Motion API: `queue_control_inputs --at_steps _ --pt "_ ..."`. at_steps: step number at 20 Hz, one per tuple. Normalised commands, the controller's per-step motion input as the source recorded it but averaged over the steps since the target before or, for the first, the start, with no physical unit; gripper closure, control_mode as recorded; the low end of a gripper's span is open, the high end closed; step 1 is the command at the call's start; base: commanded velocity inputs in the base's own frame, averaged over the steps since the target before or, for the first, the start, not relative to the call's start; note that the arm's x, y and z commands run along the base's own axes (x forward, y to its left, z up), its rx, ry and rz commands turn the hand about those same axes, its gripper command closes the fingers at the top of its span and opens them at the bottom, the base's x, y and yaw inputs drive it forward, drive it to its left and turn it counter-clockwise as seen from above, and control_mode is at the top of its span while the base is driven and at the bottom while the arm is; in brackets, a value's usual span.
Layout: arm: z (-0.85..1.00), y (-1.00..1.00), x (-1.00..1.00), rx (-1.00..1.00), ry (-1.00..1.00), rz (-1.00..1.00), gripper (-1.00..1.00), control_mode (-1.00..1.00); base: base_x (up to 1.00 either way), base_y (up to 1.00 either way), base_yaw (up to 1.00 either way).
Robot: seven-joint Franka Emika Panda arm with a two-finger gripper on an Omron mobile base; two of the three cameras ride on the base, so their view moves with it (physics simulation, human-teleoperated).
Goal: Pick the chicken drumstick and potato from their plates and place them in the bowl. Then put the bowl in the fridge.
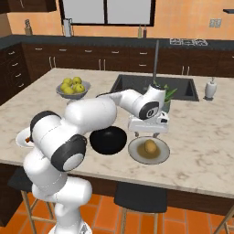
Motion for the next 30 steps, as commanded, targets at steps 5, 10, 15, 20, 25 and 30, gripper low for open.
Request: queue_control_inputs --at_steps 5,10,15,20,25,30 --pt "-0.51 0.0 0.13 -0.02 0.03 -0.1 -1.0 -1.0 0.0 0.0 0.0" --pt "-0.36 0.0 0.13 0.0 0.01 -0.03 -1.0 -1.0 0.0 0.0 0.0" --pt "-0.35 -0.04 0.23 -0.03 0.0 0.0 -1.0 -1.0 0.0 0.0 0.0" --pt "-0.12 -0.15 0.18 -0.04 0.0 0.0 -1.0 -1.0 0.0 0.0 0.0" --pt "-0.11 -0.12 0.31 -0.03 0.0 0.0 -1.0 -1.0 0.0 0.0 0.0" --pt "-0.19 0.0 0.41 0.0 0.0 0.0 -1.0 -1.0 0.0 0.0 0.0"
